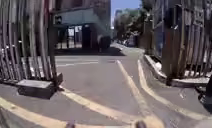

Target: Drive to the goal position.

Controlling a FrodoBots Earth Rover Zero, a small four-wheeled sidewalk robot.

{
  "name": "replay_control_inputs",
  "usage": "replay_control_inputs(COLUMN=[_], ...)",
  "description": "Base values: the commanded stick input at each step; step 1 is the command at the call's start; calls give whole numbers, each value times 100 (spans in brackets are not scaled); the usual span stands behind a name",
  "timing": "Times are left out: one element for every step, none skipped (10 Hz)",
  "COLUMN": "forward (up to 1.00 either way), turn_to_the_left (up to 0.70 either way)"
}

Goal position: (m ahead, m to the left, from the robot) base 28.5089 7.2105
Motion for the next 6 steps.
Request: replay_control_inputs(forward=[70,70,70,70,70,70], turn_to_the_left=[0,0,0,0,0,0])
